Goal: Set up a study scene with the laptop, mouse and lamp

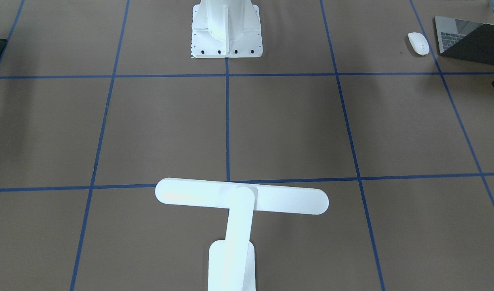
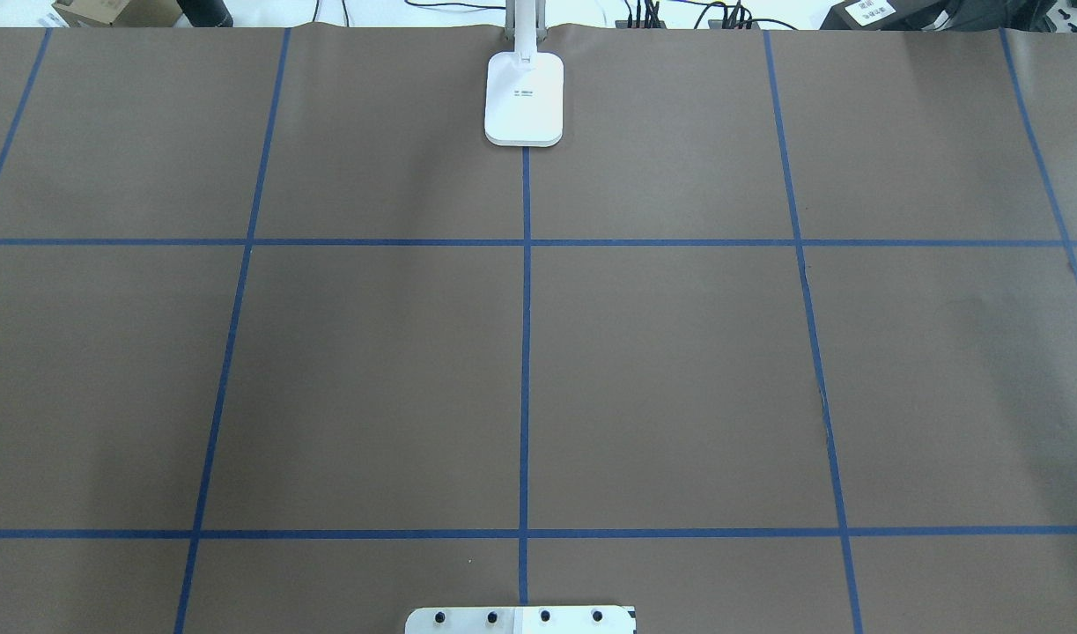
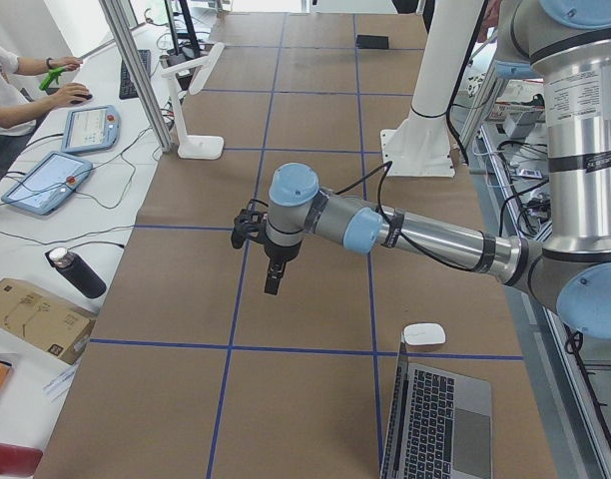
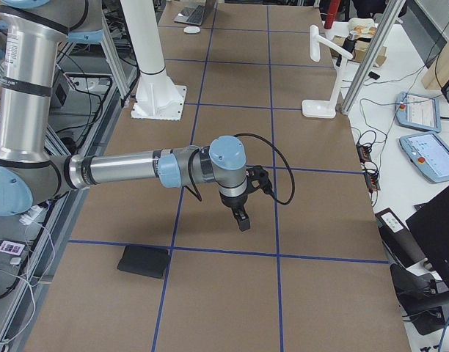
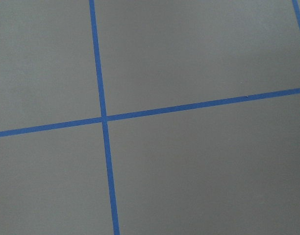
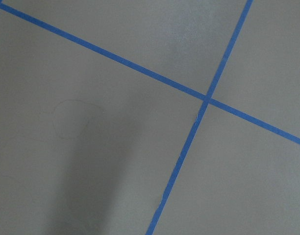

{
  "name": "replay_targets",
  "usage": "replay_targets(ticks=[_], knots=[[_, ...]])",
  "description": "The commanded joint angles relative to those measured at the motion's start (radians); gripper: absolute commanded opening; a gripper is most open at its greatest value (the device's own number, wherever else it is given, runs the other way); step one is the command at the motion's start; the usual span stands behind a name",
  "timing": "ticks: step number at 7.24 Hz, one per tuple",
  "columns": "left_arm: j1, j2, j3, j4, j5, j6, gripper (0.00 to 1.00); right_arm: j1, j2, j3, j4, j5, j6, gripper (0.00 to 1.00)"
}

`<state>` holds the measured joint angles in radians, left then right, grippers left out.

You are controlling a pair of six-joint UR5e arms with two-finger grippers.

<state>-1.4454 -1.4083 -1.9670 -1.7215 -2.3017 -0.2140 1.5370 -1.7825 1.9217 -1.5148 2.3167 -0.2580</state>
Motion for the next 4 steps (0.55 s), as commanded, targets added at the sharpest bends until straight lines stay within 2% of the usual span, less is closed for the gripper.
replay_targets(ticks=[1,3,4], knots=[[0.0,0.005,0.003,-0.028,-0.001,0.001,1.0,0.0,0.002,0.0,0.001,0.003,0.0,1.0],[0.0,0.009,0.007,-0.033,-0.001,-0.005,1.0,0.0,0.005,-0.004,0.002,-0.003,-0.001,0.99],[0.002,0.008,0.005,-0.038,-0.001,-0.077,0.99,-0.002,0.017,-0.029,0.01,-0.002,-0.006,1.0]])
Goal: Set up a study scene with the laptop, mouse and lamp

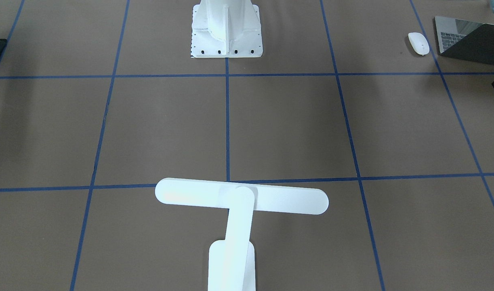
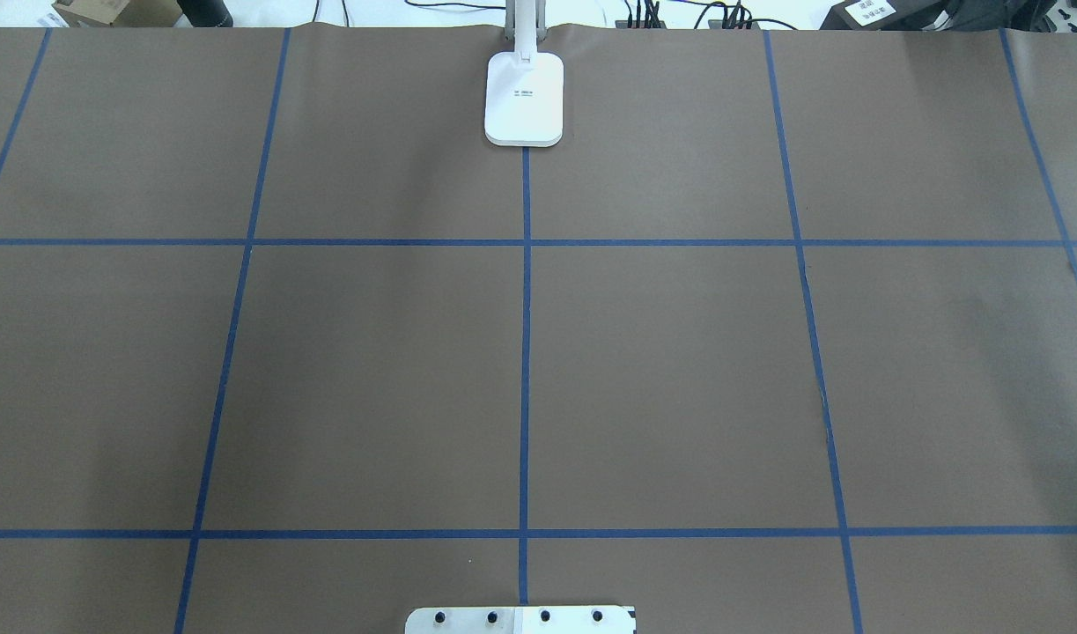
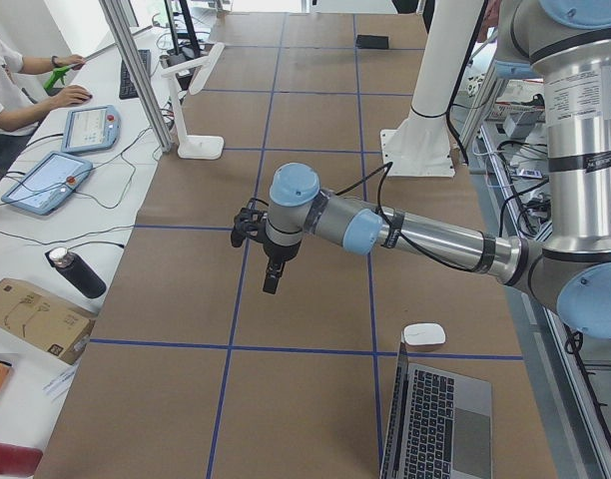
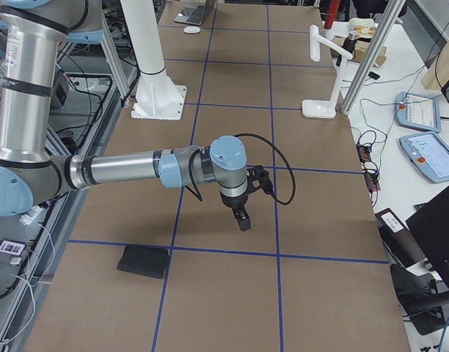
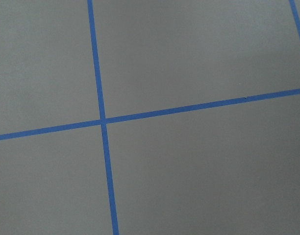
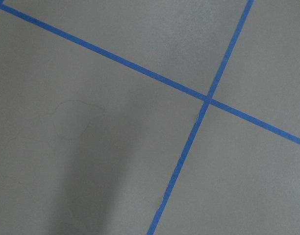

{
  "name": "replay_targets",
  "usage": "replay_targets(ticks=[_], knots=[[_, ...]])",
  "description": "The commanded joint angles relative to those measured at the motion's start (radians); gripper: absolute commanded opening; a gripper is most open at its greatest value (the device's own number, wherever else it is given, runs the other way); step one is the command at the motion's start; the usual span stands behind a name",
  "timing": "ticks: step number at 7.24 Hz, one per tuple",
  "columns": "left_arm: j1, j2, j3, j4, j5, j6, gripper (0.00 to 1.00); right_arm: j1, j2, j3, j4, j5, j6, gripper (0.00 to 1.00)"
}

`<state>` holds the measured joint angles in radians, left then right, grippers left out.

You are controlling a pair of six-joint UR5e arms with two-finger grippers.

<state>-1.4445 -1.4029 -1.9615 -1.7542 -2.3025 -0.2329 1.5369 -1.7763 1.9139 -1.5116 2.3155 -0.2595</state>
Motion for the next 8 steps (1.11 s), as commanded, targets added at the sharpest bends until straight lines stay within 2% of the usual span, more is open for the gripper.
replay_targets(ticks=[1,2,5,6,7,8], knots=[[0.001,-0.004,0.001,-0.005,0.002,-0.086,0.99,-0.001,0.009,-0.047,0.072,0.001,-0.003,0.99],[-0.003,0.007,-0.01,-0.005,-0.02,-0.068,0.99,-0.001,0.006,-0.07,0.133,0.004,-0.009,1.0],[-0.005,0.012,-0.002,-0.002,-0.029,-0.082,0.99,-0.001,0.009,-0.105,0.145,0.002,-0.009,1.0],[-0.007,0.042,0.001,-0.001,-0.025,-0.097,0.99,-0.001,0.003,-0.119,0.143,0.008,-0.009,1.0],[-0.01,0.076,0.0,-0.005,-0.025,-0.174,1.0,-0.001,0.003,-0.124,0.145,0.08,-0.012,1.0],[-0.011,0.122,0.003,-0.004,-0.025,-0.183,0.99,-0.001,-0.002,-0.124,0.145,0.09,0.002,1.0]])
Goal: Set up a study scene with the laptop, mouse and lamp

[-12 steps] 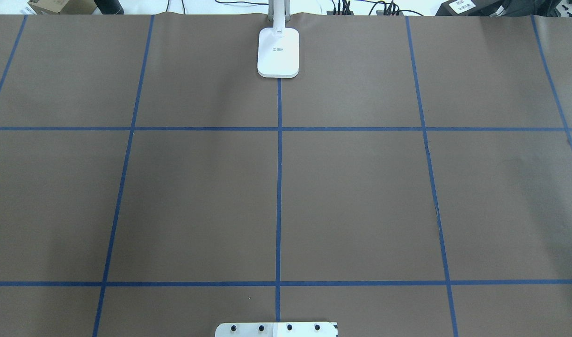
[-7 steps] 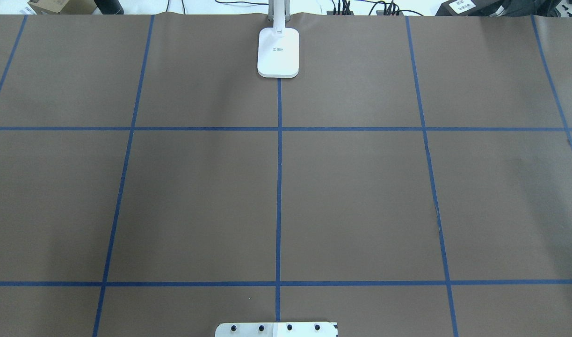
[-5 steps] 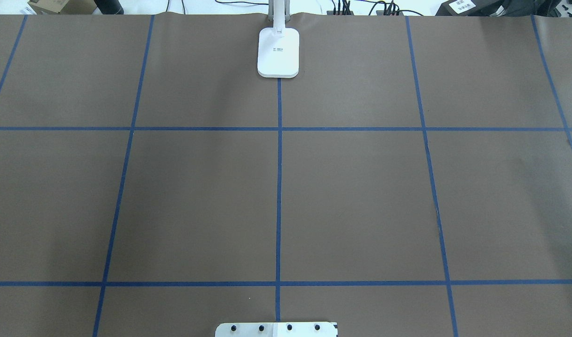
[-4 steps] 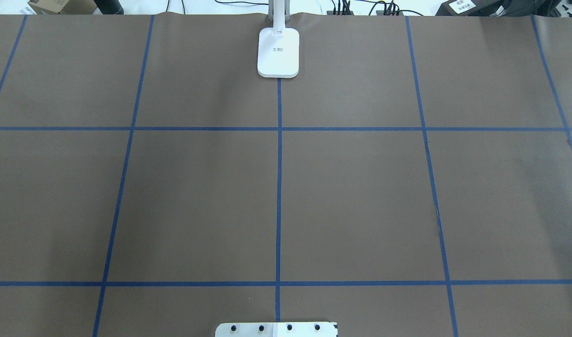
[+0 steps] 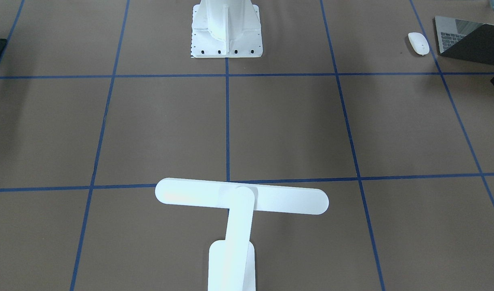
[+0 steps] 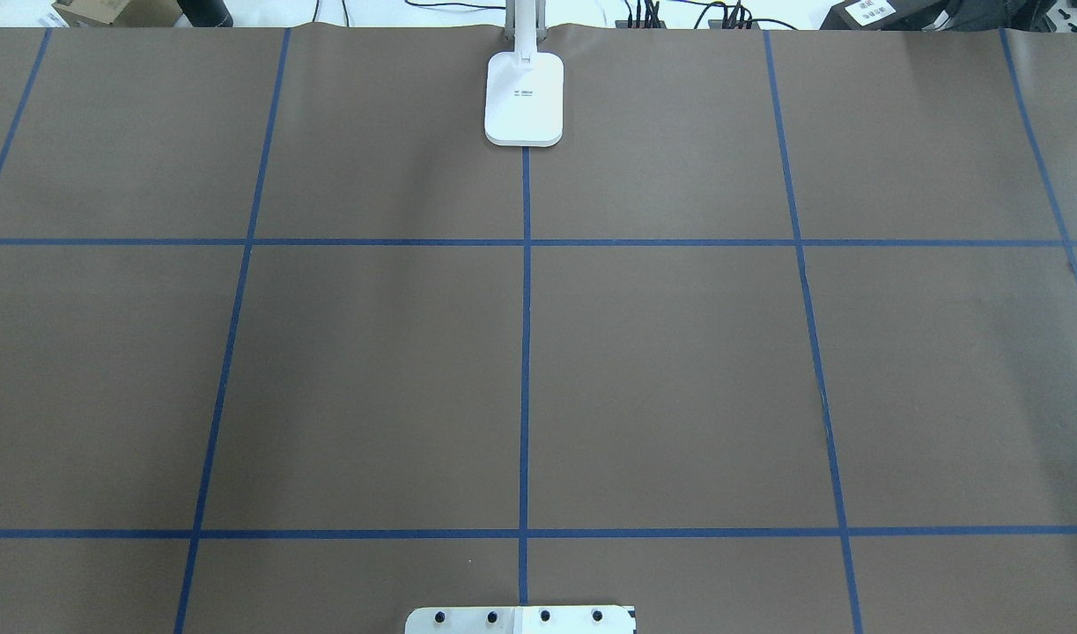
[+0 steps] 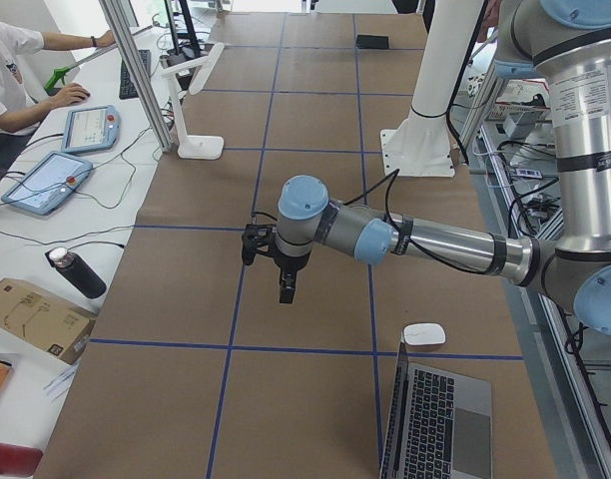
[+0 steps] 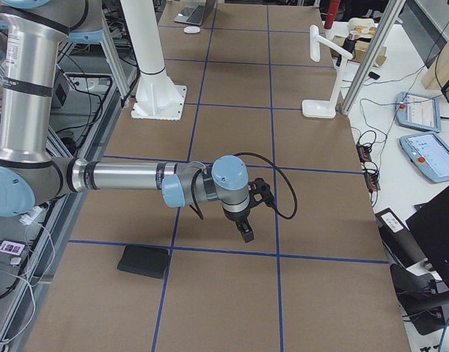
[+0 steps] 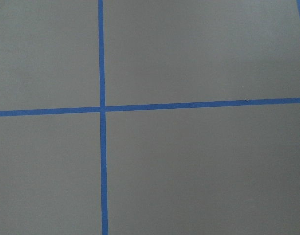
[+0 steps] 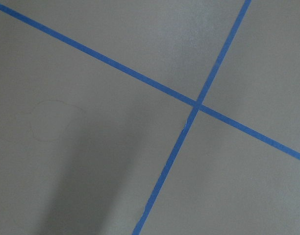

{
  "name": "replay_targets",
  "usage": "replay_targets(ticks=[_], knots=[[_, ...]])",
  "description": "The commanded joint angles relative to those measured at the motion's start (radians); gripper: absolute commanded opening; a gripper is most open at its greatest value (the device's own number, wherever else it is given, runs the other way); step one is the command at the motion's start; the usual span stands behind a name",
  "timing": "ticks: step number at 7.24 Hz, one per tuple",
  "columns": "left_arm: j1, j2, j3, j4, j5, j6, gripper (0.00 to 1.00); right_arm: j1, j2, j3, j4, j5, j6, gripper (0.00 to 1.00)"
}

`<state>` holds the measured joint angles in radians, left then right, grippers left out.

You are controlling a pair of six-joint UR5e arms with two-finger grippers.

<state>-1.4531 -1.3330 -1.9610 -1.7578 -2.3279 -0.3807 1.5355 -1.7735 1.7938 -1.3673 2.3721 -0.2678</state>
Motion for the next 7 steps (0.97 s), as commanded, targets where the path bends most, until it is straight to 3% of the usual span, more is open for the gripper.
replay_targets(ticks=[1,3,5,7], knots=[[-0.003,0.102,0.001,-0.002,-0.01,-0.038,0.99,0.0,-0.006,-0.004,0.001,0.03,0.009,1.0],[-0.08,0.182,-0.003,0.001,-0.014,-0.1,0.99,-0.002,-0.004,-0.002,0.002,0.03,0.009,1.0],[-0.272,0.239,0.014,0.007,-0.106,-0.104,0.99,-0.005,0.005,0.001,0.002,0.032,0.012,1.0],[-0.308,0.276,0.037,0.015,-0.041,-0.115,0.99,-0.021,0.005,0.003,-0.001,0.044,0.012,1.0]])
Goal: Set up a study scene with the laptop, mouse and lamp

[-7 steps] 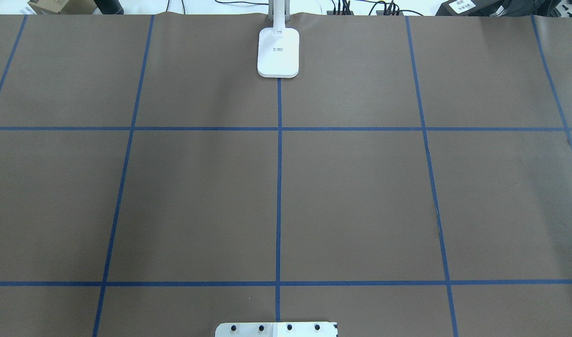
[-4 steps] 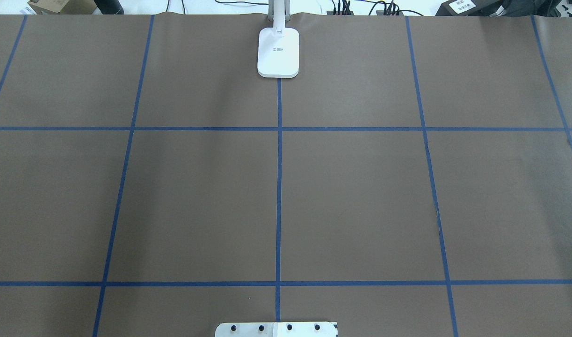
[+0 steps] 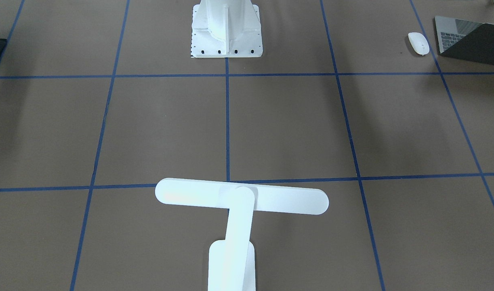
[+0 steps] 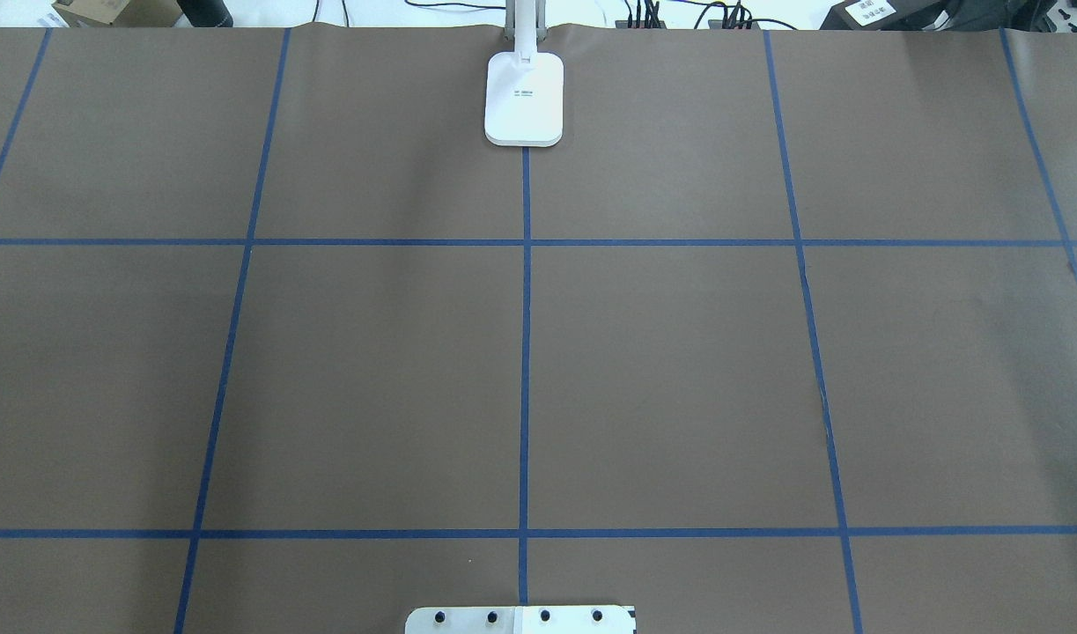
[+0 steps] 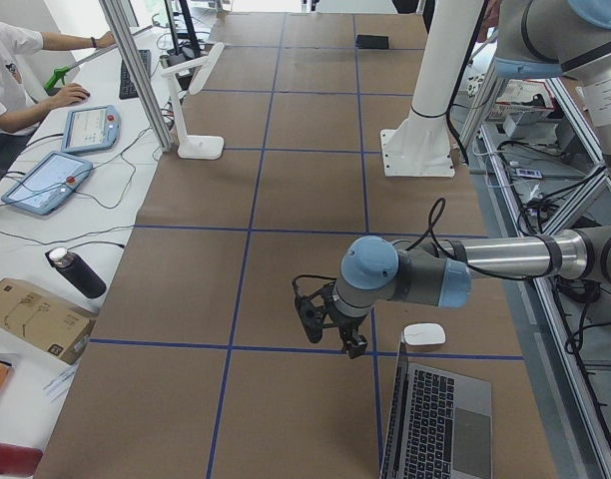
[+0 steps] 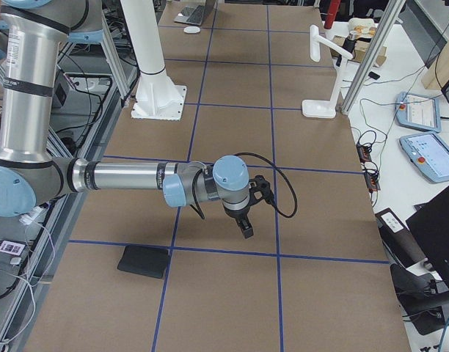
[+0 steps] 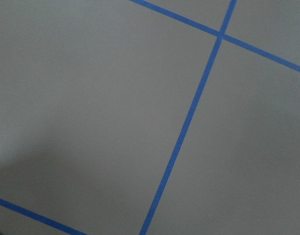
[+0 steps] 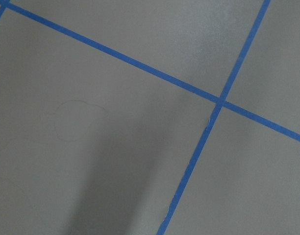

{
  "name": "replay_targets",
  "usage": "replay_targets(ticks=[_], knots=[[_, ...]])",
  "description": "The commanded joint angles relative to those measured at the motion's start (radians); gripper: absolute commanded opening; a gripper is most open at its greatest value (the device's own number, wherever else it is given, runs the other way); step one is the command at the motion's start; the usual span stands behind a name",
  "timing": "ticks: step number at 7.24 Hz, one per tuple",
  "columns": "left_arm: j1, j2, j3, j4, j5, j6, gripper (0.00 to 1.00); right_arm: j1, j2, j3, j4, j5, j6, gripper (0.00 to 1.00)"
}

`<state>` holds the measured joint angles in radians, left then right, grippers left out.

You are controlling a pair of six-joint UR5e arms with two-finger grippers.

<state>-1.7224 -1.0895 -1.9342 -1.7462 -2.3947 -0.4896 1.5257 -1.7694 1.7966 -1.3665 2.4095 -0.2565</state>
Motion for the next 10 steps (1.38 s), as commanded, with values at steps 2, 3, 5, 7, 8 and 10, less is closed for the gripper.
replay_targets(ticks=[2,3,5,7,8,10], knots=[[-0.083,0.074,0.035,0.005,0.026,-0.006,0.99,-0.016,0.001,-0.002,-0.005,0.034,0.005,1.0],[-0.133,0.079,0.037,0.032,0.029,-0.006,0.99,-0.019,0.001,-0.002,-0.003,0.034,0.032,1.0],[-0.195,0.098,0.02,0.086,0.104,-0.001,0.99,-0.021,-0.002,-0.002,-0.002,0.045,0.04,1.0],[-0.197,0.099,0.03,0.102,0.111,-0.007,0.99,-0.021,-0.005,-0.003,-0.002,0.045,0.039,1.0],[-0.195,0.086,0.049,0.106,0.109,-0.044,0.99,-0.021,-0.008,-0.003,0.0,0.045,0.039,1.0],[-0.195,0.067,0.066,0.106,0.101,-0.09,0.99,-0.021,-0.01,-0.002,0.0,0.045,0.037,1.0]])
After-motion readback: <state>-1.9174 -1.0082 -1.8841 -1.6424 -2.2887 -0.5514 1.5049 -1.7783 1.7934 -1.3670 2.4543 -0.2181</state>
